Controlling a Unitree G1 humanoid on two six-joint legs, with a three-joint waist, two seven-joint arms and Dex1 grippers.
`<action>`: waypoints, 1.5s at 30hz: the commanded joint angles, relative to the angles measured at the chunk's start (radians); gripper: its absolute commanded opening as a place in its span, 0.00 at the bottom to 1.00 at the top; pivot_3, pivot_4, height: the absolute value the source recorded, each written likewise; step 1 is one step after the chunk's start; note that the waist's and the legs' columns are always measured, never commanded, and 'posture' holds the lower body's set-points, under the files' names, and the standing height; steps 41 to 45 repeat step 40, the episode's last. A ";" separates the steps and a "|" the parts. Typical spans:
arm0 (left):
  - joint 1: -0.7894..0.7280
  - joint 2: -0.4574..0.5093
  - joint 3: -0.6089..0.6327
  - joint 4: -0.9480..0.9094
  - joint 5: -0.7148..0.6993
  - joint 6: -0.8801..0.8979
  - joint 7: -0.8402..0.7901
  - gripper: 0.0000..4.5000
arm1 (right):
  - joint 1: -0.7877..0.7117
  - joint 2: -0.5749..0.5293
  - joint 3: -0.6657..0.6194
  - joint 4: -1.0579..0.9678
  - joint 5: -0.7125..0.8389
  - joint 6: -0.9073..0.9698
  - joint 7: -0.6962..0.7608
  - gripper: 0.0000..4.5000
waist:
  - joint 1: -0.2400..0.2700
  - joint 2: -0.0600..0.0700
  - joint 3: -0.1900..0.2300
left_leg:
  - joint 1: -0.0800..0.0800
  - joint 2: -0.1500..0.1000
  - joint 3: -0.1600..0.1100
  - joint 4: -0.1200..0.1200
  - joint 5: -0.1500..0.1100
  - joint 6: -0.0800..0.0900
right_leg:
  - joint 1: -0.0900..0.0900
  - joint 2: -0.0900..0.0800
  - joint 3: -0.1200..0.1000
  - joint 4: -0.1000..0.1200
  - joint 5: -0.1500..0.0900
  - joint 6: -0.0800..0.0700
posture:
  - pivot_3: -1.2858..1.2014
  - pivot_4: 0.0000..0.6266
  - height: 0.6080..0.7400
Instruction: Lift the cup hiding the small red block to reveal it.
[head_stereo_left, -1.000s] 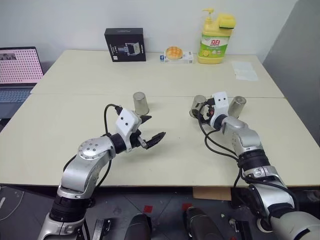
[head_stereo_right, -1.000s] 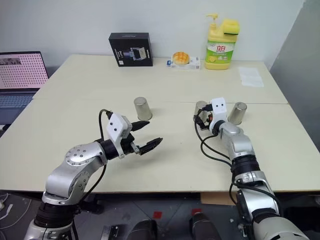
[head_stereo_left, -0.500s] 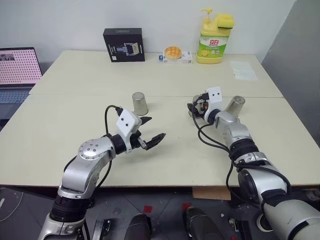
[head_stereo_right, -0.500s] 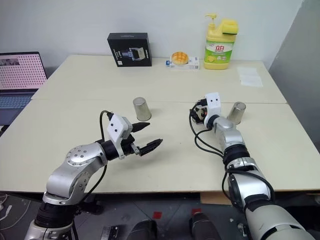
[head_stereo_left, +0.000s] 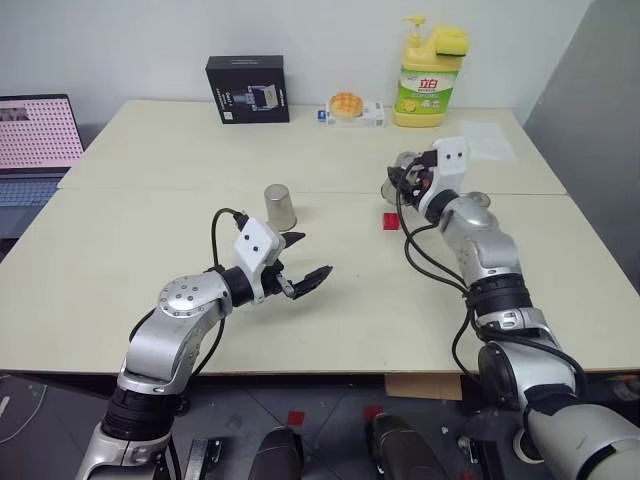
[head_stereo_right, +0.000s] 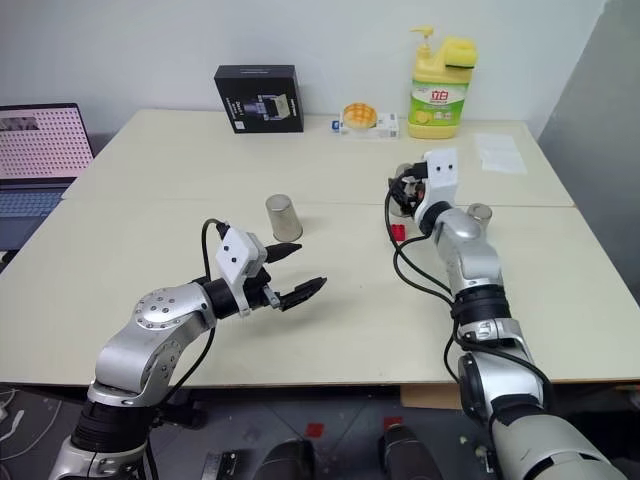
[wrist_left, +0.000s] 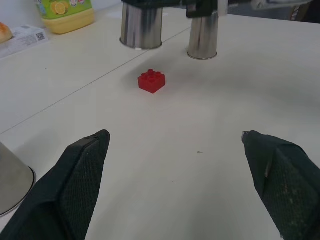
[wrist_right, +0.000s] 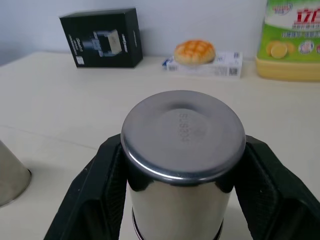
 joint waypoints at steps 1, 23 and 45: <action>-0.006 0.012 0.009 -0.018 0.003 -0.025 -0.009 1.00 | 0.035 -0.036 -0.005 -0.099 -0.021 0.084 -0.039 0.58 | 0.001 0.000 0.000 | 0.000 0.000 0.000 0.000 0.000 0.000 | 0.000 0.000 0.000 0.000 0.000 0.000 | 0.52 0.24 1.00; -0.030 0.009 0.002 0.004 0.007 -0.030 -0.022 1.00 | 0.133 -0.067 -0.014 -0.085 -0.041 0.220 -0.033 1.00 | -0.002 0.000 0.000 | 0.000 0.000 0.000 0.000 0.000 0.000 | 0.000 0.000 0.000 0.000 0.000 0.000 | 0.52 0.24 1.00; -0.065 0.173 0.099 0.025 -0.049 0.060 -0.111 1.00 | 0.474 -0.397 -0.132 -1.025 0.312 0.947 0.209 1.00 | -0.001 0.000 0.000 | 0.002 0.001 0.001 0.001 0.000 0.000 | 0.000 0.000 0.000 -0.001 -0.004 -0.005 | 0.52 0.24 1.00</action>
